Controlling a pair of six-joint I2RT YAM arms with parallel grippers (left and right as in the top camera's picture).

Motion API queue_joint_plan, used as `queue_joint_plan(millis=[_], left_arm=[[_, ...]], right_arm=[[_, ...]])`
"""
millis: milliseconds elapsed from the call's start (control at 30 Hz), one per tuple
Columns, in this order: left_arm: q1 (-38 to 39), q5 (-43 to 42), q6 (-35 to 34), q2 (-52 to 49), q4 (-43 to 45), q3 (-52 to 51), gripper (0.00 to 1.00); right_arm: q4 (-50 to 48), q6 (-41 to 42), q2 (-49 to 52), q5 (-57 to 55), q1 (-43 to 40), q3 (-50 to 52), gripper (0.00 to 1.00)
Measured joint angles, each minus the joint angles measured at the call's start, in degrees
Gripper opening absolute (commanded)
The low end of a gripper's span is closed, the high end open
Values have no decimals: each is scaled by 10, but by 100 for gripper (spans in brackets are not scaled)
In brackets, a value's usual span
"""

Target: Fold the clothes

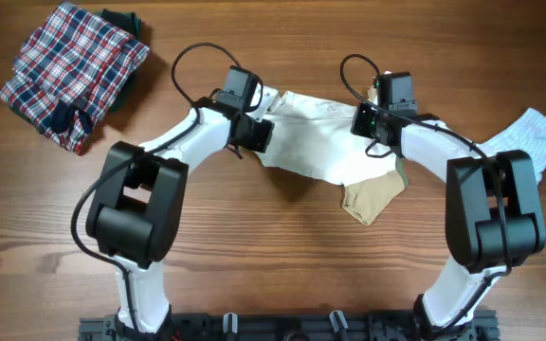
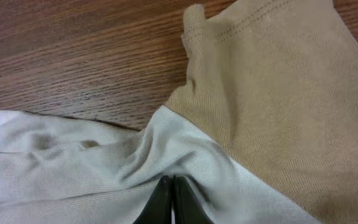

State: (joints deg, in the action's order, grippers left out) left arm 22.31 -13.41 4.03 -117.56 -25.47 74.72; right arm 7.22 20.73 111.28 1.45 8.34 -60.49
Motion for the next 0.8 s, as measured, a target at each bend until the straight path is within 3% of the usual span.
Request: queue_joint_plan(millis=[800], left_arm=[[-3,-2,0,8,-160,14,4]], right_arm=[[0,0,0,0,0,0,4]])
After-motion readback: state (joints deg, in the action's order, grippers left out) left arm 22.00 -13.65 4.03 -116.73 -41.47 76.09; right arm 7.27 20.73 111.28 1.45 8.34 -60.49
